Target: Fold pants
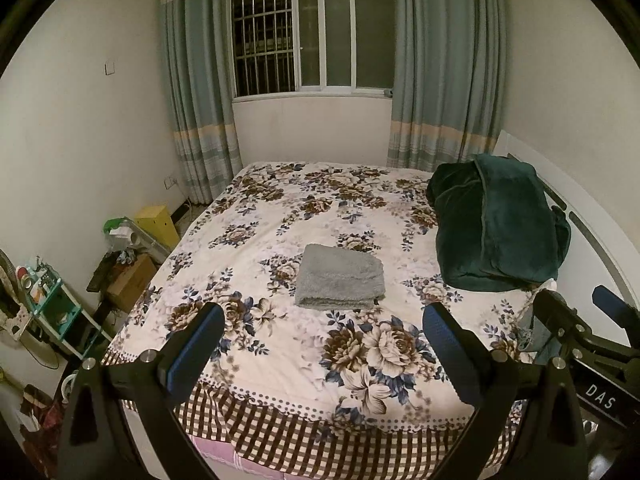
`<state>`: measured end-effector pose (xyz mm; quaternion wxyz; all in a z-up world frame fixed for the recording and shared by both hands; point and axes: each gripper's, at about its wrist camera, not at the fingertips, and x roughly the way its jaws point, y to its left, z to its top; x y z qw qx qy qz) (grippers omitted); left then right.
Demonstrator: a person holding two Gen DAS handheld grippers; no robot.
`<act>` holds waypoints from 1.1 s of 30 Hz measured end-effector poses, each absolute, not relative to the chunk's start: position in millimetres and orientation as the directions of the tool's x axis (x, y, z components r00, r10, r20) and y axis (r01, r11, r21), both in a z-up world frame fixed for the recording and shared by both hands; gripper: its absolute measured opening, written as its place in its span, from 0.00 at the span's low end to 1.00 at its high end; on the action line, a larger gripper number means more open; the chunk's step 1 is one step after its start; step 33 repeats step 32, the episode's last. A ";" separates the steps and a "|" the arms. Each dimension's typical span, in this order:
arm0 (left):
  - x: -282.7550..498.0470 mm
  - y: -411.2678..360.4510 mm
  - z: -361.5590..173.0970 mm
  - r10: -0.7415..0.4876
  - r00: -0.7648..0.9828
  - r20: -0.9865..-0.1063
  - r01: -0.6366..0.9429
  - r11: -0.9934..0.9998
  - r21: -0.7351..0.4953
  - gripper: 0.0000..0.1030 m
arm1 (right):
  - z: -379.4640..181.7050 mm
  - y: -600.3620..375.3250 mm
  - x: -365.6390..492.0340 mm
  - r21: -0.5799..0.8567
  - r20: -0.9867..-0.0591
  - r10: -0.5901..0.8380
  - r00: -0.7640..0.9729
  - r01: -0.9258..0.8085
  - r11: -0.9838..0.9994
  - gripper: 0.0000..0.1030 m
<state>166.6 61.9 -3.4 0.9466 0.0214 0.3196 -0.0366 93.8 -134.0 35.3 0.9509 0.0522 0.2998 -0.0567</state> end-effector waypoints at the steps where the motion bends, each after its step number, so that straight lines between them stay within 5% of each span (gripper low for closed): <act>1: 166.0 61.8 -3.5 -0.057 0.794 -0.606 0.085 0.996 0.018 0.99 | 35.3 -133.5 93.7 0.064 -0.574 -0.079 0.815 0.141 0.988 1.00; 33: 159.6 65.6 1.3 -0.041 0.813 -0.580 0.079 0.996 0.040 0.99 | 25.7 -121.5 81.0 0.068 -0.579 -0.098 0.809 0.168 0.983 1.00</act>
